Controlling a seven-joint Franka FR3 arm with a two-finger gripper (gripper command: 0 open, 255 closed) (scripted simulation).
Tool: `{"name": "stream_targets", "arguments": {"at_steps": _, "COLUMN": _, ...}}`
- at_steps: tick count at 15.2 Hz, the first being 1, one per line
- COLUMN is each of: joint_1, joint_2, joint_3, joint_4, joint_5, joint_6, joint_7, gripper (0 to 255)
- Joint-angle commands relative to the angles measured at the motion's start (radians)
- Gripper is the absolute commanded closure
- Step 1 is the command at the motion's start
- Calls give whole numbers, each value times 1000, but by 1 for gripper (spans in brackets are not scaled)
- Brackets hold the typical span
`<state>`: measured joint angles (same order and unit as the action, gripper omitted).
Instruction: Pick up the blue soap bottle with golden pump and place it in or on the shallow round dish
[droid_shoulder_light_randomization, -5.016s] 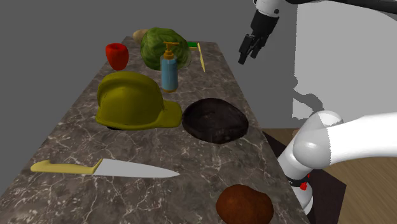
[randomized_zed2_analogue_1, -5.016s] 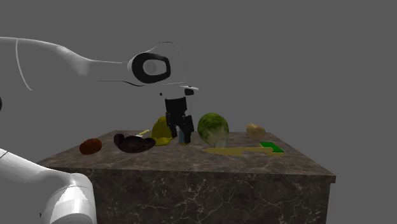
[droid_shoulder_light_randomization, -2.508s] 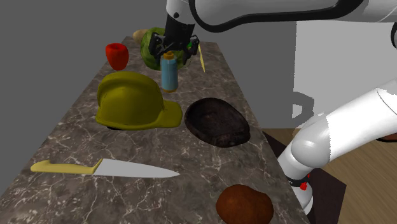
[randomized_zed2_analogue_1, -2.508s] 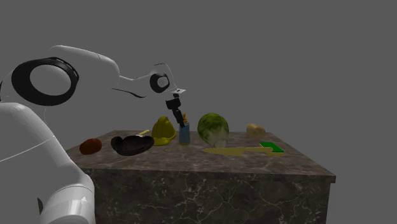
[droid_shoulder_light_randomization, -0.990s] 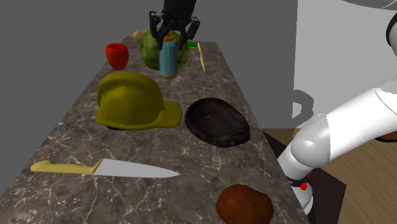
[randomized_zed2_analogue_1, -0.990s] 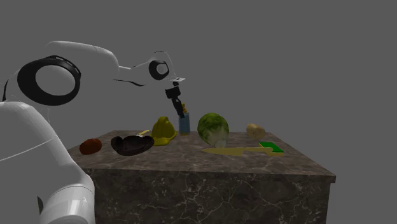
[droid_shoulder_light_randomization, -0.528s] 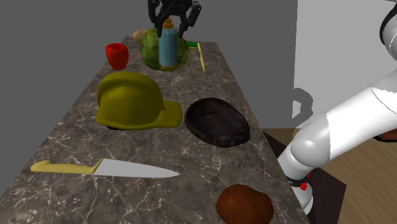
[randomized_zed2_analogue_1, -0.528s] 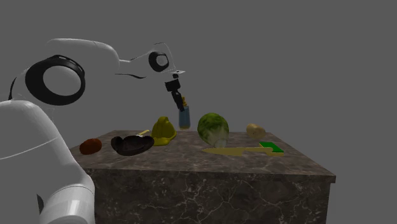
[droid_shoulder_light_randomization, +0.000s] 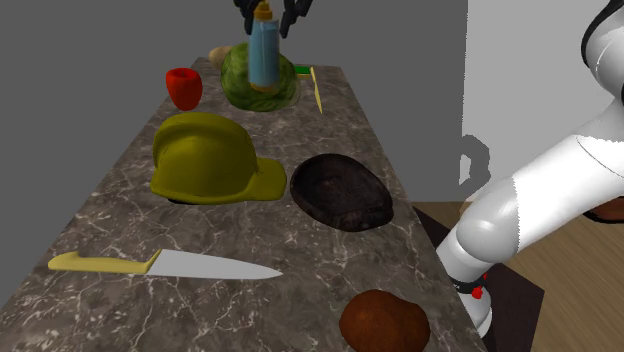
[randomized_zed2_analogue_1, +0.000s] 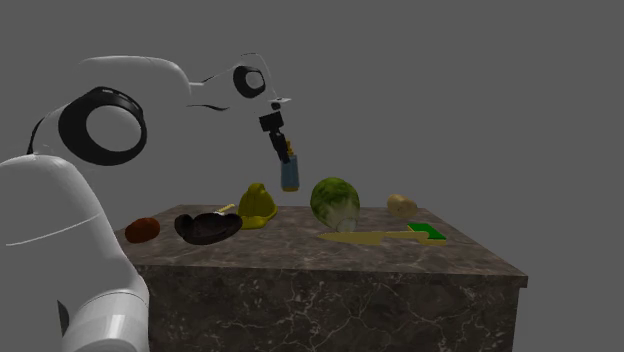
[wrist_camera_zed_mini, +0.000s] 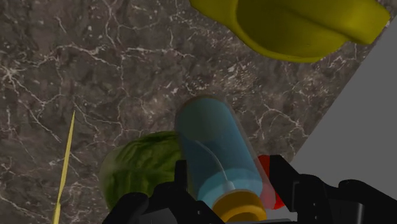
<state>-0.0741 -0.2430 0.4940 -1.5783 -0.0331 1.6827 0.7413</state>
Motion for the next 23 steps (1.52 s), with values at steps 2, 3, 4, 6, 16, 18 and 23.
{"name": "stream_targets", "arguments": {"at_steps": 2, "joint_1": -2, "joint_2": 28, "joint_3": 8, "joint_4": 73, "joint_5": -13, "joint_6": -49, "joint_7": 3, "gripper": 255}}
{"name": "stream_targets", "arguments": {"at_steps": 3, "joint_1": -3, "joint_2": 37, "joint_3": 11, "joint_4": 97, "joint_5": -18, "joint_6": -64, "joint_7": 5, "gripper": 255}}
{"name": "stream_targets", "arguments": {"at_steps": 4, "joint_1": -3, "joint_2": 48, "joint_3": 15, "joint_4": 122, "joint_5": -23, "joint_6": -80, "joint_7": 7, "gripper": 255}}
{"name": "stream_targets", "arguments": {"at_steps": 6, "joint_1": -3, "joint_2": 63, "joint_3": 20, "joint_4": 158, "joint_5": -32, "joint_6": -103, "joint_7": 10, "gripper": 255}}
{"name": "stream_targets", "arguments": {"at_steps": 16, "joint_1": 60, "joint_2": -248, "joint_3": -15, "joint_4": -38, "joint_5": 97, "joint_6": -191, "joint_7": 41, "gripper": 255}}
{"name": "stream_targets", "arguments": {"at_steps": 18, "joint_1": 76, "joint_2": -299, "joint_3": -17, "joint_4": -58, "joint_5": 116, "joint_6": -219, "joint_7": 54, "gripper": 255}}
{"name": "stream_targets", "arguments": {"at_steps": 23, "joint_1": 115, "joint_2": -410, "joint_3": -14, "joint_4": -83, "joint_5": 156, "joint_6": -299, "joint_7": 97, "gripper": 255}}
